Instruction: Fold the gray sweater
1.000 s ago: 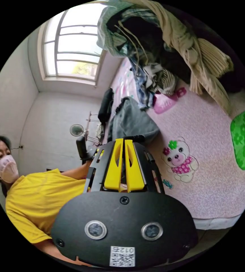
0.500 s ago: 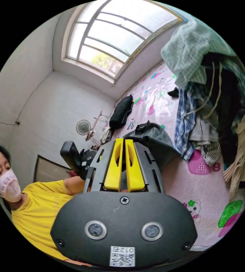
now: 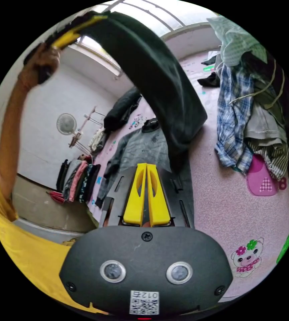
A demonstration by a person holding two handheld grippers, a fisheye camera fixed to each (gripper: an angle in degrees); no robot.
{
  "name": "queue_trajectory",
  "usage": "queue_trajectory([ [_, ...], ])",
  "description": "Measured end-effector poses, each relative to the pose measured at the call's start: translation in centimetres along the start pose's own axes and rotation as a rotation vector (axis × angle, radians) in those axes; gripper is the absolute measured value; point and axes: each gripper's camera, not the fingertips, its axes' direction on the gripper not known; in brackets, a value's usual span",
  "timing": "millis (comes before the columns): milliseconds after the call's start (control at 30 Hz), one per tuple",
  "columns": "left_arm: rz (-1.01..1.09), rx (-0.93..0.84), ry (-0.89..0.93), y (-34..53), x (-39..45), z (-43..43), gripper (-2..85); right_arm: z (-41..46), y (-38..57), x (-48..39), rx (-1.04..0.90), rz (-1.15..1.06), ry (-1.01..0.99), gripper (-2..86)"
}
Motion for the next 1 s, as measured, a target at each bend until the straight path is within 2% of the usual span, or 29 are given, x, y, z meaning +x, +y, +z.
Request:
queue_trajectory([
  [167,-0.13,0.038,0.185,-1.4,-4.3,0.0,-0.2,10.1,-2.8,-2.0,-0.043,-0.004,0.203,-0.1],
  [267,-0.192,0.06,0.258,-1.3,-7.8,-0.1,-0.1,13.0,-5.4,-1.5,-0.037,0.018,0.274,-0.2],
  [400,-0.239,0.087,0.29,0.1,-14.6,-1.4,0.1,14.2,-8.8,0.9,-0.016,0.068,0.365,-0.2],
  [467,-0.264,0.111,0.316,1.7,-18.4,-2.4,0.2,14.0,-10.5,3.9,-0.015,0.175,0.475,-0.3],
  [533,-0.289,0.137,0.331,4.2,-22.5,-3.3,0.4,13.5,-11.0,6.5,-0.009,0.274,0.489,-0.3],
  [733,-0.426,0.161,0.356,19.3,-37.7,-2.2,1.6,14.7,-11.1,9.9,-0.016,0.416,0.424,-0.1],
  [867,-0.67,0.217,0.302,33.5,-49.1,-0.3,3.9,16.5,-11.6,9.4,-0.022,0.393,0.431,0.0],
  [1000,-0.853,0.118,0.27,43.6,-56.5,3.4,6.7,17.8,-12.6,8.6,-0.055,0.354,0.448,0.0],
])
